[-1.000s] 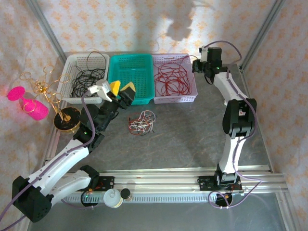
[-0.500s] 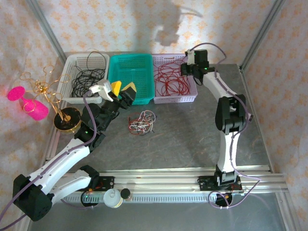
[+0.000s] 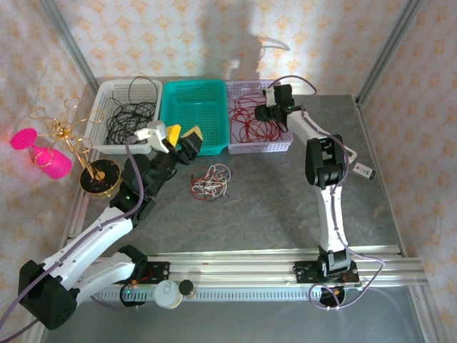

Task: Untangle the cables

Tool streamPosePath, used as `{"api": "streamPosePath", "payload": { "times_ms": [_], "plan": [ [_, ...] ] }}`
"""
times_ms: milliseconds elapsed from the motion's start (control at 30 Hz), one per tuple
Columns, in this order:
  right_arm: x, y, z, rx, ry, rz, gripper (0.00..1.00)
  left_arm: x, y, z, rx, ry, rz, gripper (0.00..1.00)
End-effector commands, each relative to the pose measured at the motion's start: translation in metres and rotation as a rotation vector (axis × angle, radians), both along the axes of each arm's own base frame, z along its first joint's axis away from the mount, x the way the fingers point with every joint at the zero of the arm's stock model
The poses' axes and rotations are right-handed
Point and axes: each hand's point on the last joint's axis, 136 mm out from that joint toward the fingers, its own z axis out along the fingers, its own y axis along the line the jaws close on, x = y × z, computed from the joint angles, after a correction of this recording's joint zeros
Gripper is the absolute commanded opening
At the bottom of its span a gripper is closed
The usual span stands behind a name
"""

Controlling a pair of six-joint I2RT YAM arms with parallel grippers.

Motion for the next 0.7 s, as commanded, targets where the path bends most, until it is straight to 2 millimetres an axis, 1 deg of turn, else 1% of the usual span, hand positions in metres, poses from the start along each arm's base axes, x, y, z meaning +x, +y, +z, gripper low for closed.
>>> {"api": "streamPosePath", "payload": {
  "times_ms": [0, 67, 233, 267, 300, 433, 533, 667],
  "plan": [
    [0.015, -0.008, 0.044, -0.018, -0.103, -0.048, 0.48, -0.003, 0.006, -0.011, 0.002, 0.035, 0.022, 0.77],
    [0.013, -0.01, 0.053, -0.036, -0.107, -0.046, 0.53, -0.005, 0.009, -0.016, -0.002, 0.048, 0.027, 0.76],
    [-0.003, -0.013, 0.078, -0.065, -0.119, -0.03, 0.62, -0.011, 0.013, -0.035, 0.006, 0.093, 0.035, 0.77],
    [-0.007, -0.016, 0.081, -0.075, -0.12, -0.037, 0.63, -0.012, 0.014, -0.038, 0.01, 0.1, 0.035, 0.77],
    [-0.01, -0.02, 0.088, -0.086, -0.132, -0.051, 0.65, -0.012, 0.014, -0.04, 0.014, 0.107, 0.034, 0.77],
    [-0.019, -0.034, 0.102, -0.132, -0.167, -0.093, 0.67, -0.014, 0.015, -0.044, 0.02, 0.118, 0.036, 0.77],
    [-0.024, -0.038, 0.116, -0.147, -0.192, -0.106, 0.68, -0.014, 0.015, -0.044, 0.019, 0.116, 0.033, 0.77],
    [-0.031, -0.042, 0.144, -0.126, -0.226, -0.136, 0.68, -0.013, 0.014, -0.048, 0.025, 0.13, 0.031, 0.77]
  ]
}}
